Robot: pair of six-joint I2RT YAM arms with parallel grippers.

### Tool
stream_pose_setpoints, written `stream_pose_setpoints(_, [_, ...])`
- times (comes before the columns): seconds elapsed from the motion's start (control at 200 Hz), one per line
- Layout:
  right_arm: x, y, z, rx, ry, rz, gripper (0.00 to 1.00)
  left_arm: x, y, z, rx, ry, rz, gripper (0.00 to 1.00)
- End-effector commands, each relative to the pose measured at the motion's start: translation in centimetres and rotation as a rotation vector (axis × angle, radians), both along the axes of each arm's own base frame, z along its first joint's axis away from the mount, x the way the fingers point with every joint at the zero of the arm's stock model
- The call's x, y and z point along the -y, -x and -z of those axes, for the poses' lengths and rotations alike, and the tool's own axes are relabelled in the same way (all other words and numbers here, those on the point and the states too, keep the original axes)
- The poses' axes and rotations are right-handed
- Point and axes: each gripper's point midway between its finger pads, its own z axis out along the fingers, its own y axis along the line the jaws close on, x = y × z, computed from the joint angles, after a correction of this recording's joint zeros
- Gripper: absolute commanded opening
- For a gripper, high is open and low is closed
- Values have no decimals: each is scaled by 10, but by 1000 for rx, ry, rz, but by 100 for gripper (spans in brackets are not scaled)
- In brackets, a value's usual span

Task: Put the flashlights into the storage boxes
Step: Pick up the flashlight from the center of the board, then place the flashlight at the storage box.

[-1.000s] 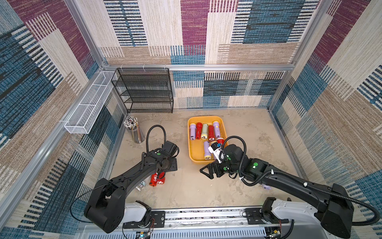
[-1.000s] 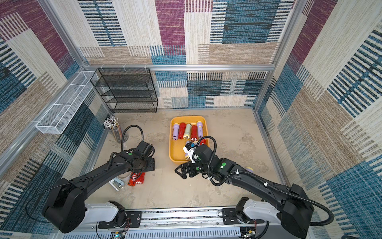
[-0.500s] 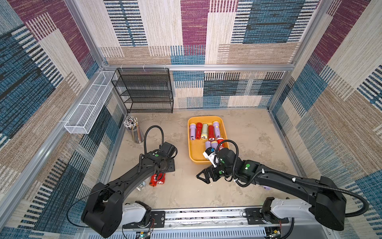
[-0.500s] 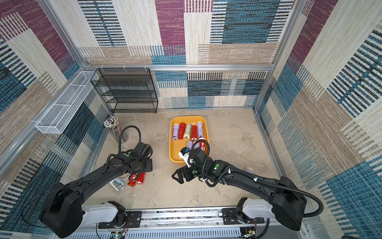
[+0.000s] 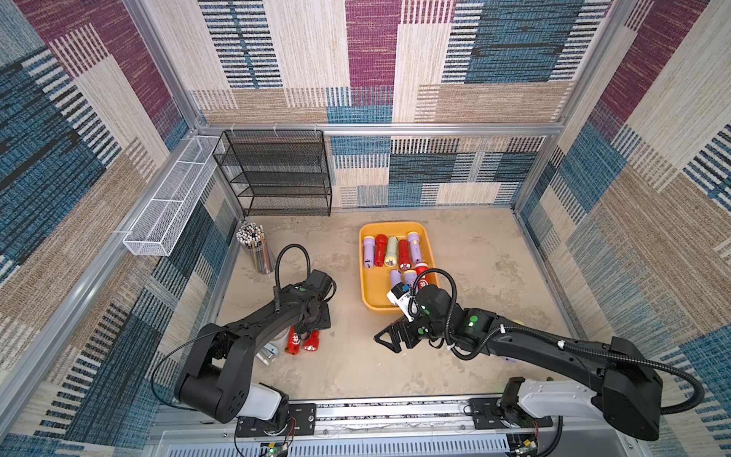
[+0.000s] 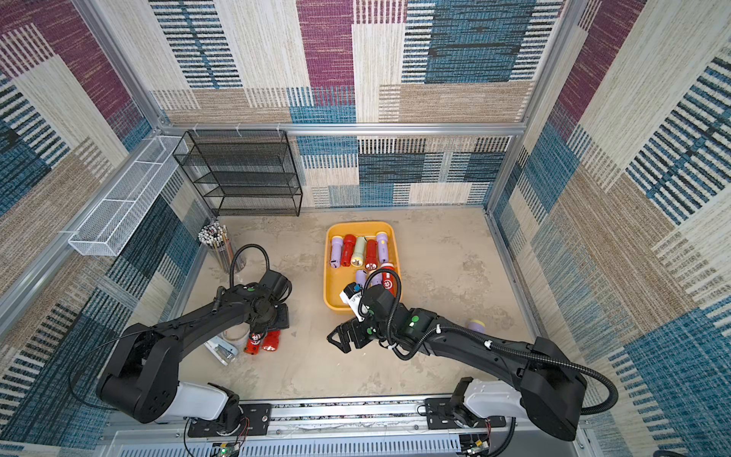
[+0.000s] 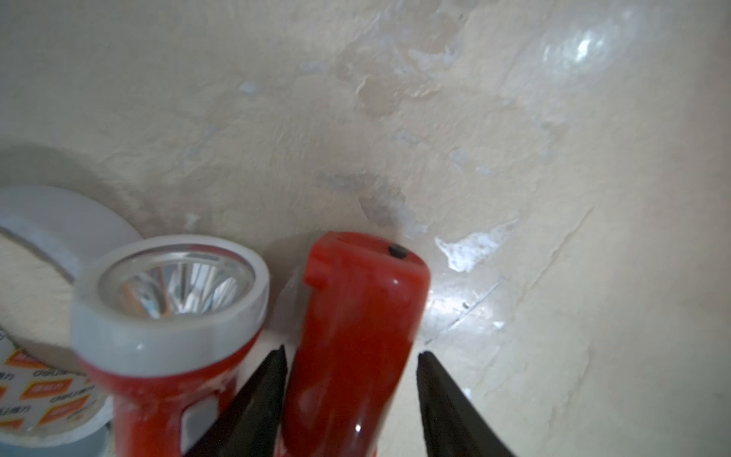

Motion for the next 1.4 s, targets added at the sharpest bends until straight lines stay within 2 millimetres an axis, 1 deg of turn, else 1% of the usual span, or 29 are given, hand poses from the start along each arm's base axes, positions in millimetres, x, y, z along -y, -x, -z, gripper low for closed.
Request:
stream_pose_setpoints(0.0, [0, -3, -5, 41, -19, 7, 100, 5, -6, 0, -1, 12, 18, 55])
stream_pose_setpoints(0.15, [6, -2, -3, 53, -10, 13, 100, 7, -12, 4, -15, 7, 16, 52])
stream_pose_setpoints(0.265, [10, -2, -2, 66, -1, 17, 100, 8, -15, 8, -30, 2, 13, 48])
stream_pose_setpoints(0.476, [16, -2, -2, 84, 13, 27, 100, 12, -18, 10, -48, 6, 12, 31])
stream_pose_setpoints(0.531, [17, -3, -3, 90, 14, 31, 100, 13, -19, 7, -48, 12, 11, 29])
stream_pose_setpoints(0.646, [18, -4, -7, 105, 9, 38, 100, 17, -19, -5, -31, 32, 15, 27])
stream_pose_setpoints(0.811, [19, -5, -12, 118, 7, 43, 100, 24, -22, -31, 25, 80, 16, 27])
stream_pose_setpoints(0.962, [24, -7, -17, 135, 12, 60, 100, 37, -35, -59, 88, 120, 26, 28])
stream_pose_setpoints(1.047, [27, -7, -20, 143, 11, 72, 100, 49, -48, -74, 124, 142, 37, 29])
stream_pose_setpoints(1.162, [32, -6, -27, 152, 2, 88, 100, 72, -68, -90, 158, 171, 64, 29])
stream_pose_setpoints(1.237, [37, -5, -29, 157, 0, 101, 100, 92, -80, -96, 169, 183, 92, 29])
stream_pose_setpoints(1.262, [39, -5, -28, 156, 2, 105, 100, 100, -85, -101, 181, 190, 104, 29])
stream_pose_setpoints(1.392, [46, -3, -30, 160, -1, 124, 100, 138, -103, -104, 191, 202, 158, 29])
